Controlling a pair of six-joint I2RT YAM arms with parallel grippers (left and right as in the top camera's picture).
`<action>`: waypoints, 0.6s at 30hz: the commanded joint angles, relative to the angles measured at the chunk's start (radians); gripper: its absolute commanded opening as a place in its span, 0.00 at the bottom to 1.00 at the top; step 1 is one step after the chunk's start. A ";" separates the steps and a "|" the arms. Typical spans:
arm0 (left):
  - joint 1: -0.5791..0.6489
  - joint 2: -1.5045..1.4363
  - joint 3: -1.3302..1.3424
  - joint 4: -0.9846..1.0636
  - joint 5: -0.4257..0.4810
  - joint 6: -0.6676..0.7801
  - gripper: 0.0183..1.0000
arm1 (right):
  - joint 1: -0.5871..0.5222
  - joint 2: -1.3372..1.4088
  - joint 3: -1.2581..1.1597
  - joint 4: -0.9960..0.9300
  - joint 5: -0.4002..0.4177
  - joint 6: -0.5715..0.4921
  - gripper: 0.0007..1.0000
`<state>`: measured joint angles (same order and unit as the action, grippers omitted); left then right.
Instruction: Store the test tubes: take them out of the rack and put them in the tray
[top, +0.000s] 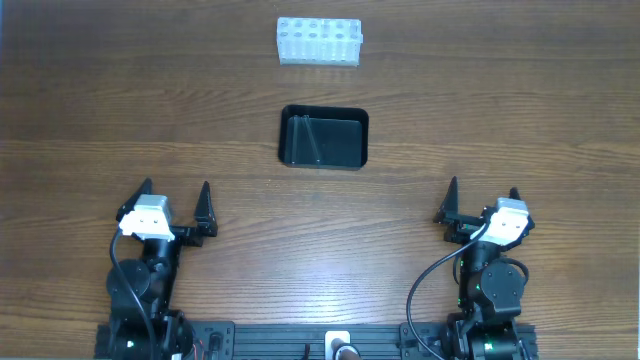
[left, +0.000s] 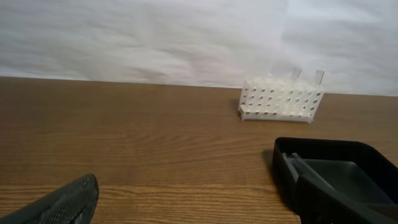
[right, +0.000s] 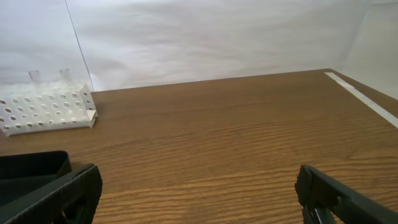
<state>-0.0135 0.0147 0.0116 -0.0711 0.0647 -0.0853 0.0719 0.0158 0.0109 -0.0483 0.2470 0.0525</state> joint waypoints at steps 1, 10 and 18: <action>0.005 -0.009 -0.006 -0.001 0.013 0.019 1.00 | -0.002 -0.008 -0.006 0.001 0.013 0.005 0.99; 0.005 -0.009 -0.006 -0.001 0.013 0.018 1.00 | -0.001 0.116 0.028 0.191 -0.019 0.048 0.99; 0.005 -0.009 -0.006 -0.001 0.013 0.019 1.00 | -0.001 0.567 0.289 0.296 -0.130 0.048 0.99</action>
<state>-0.0135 0.0128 0.0116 -0.0711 0.0650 -0.0853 0.0719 0.4286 0.1677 0.2302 0.1921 0.0895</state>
